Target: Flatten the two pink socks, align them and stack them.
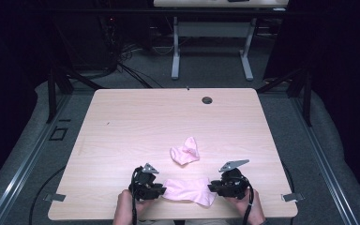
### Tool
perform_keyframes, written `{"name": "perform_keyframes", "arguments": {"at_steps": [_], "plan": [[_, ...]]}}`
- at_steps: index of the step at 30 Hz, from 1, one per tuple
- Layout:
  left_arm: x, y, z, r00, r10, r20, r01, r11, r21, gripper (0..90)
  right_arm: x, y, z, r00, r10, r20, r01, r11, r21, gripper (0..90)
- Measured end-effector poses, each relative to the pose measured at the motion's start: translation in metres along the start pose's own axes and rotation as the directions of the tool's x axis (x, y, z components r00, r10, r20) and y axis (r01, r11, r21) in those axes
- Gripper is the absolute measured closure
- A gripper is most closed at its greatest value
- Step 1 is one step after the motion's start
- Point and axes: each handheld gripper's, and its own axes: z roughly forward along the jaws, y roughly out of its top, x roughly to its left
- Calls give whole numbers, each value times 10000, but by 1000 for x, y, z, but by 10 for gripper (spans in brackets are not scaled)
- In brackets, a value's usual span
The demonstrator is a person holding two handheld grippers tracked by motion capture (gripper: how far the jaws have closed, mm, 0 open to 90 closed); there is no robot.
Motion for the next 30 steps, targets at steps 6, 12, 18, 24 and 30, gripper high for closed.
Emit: {"name": "perform_keyframes", "arguments": {"at_steps": [6, 12, 18, 24, 30], "plan": [[4, 22, -12, 9992, 132, -384, -151, 9987, -478, 434, -15, -6, -14, 9977, 478, 488, -422, 9932, -1083, 358], [24, 47, -9, 9983, -154, -554, 114, 9974, -708, 380, -26, -2, -18, 9945, 405, 964, -261, 9890, -1456, 329], [50, 67, 6, 9968, -611, -522, 583, 9969, -536, 400, -24, 31, -14, 9918, -272, 1247, 474, 9856, -1621, 377], [59, 92, 24, 9959, -622, -661, 601, 9977, -323, 421, -17, 71, 9, 9813, -951, 1677, 1190, 9831, -1391, 423], [58, 107, 41, 9957, -598, -705, 595, 9982, -70, 428, -14, 98, 39, 9636, -1621, 2125, 1850, 9784, -925, 479]]}}
